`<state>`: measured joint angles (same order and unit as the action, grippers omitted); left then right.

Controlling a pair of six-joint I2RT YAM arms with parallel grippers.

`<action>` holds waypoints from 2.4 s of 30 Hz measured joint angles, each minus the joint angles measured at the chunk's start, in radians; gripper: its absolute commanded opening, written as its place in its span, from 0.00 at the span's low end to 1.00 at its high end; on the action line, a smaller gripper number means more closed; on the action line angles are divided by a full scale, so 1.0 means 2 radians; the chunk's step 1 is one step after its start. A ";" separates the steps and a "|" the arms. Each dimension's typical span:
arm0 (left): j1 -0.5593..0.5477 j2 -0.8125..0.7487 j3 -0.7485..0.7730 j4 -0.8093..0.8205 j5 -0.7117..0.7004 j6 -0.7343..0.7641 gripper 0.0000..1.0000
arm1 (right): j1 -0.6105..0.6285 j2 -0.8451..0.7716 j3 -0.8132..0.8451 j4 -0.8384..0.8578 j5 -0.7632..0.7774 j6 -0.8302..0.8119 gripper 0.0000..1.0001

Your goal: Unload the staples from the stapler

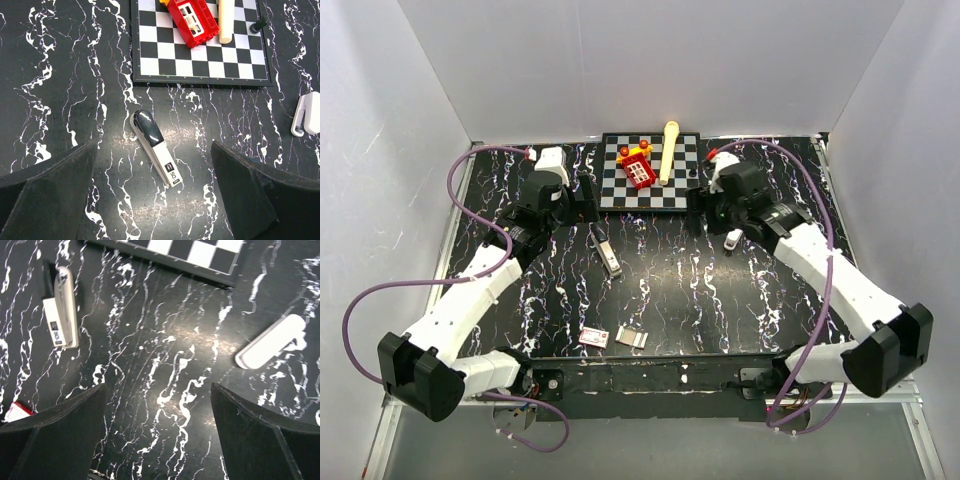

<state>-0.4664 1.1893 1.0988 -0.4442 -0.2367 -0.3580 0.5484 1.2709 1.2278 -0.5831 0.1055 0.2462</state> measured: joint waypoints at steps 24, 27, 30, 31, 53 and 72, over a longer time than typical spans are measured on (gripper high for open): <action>0.000 0.157 0.057 -0.125 0.004 -0.163 0.98 | 0.083 0.065 0.002 0.015 0.007 0.010 0.89; 0.000 0.195 0.081 -0.142 0.004 -0.186 0.98 | 0.083 0.055 -0.029 0.015 0.007 0.015 0.89; 0.000 0.222 0.092 -0.155 0.003 -0.208 0.98 | 0.083 0.045 -0.048 0.014 0.006 0.020 0.89; 0.000 0.228 0.093 -0.158 0.003 -0.213 0.98 | 0.083 0.040 -0.053 0.014 0.005 0.020 0.89; -0.002 0.361 0.204 -0.206 -0.022 -0.247 0.92 | 0.087 -0.007 -0.091 0.020 -0.015 0.032 0.89; -0.013 0.386 0.218 -0.209 -0.032 -0.256 0.66 | 0.090 -0.029 -0.106 0.020 -0.027 0.033 0.88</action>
<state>-0.4931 1.9614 1.5345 -0.8619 -0.3004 -0.8692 0.7288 1.2121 1.0161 -0.5423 0.0513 0.3115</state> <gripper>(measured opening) 0.713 0.885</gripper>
